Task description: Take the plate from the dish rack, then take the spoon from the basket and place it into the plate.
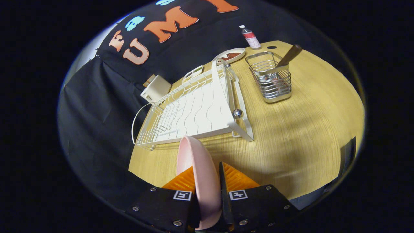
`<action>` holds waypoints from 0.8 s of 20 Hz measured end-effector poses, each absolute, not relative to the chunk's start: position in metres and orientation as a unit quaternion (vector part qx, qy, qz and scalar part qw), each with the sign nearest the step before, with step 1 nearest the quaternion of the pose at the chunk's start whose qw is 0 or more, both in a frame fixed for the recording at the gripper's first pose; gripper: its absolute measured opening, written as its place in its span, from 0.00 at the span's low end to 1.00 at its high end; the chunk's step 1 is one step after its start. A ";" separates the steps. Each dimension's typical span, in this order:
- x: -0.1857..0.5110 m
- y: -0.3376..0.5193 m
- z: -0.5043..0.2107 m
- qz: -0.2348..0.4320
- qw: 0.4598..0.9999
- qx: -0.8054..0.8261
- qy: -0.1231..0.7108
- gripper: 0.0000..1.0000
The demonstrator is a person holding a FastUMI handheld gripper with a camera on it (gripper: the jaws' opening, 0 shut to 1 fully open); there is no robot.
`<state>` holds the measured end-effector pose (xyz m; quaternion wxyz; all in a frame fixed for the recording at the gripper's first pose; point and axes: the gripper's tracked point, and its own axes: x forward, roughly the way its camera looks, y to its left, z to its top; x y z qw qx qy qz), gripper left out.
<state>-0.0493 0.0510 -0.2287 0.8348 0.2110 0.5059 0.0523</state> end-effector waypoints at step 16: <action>-0.040 0.048 -0.268 0.018 0.858 0.178 0.482 0.44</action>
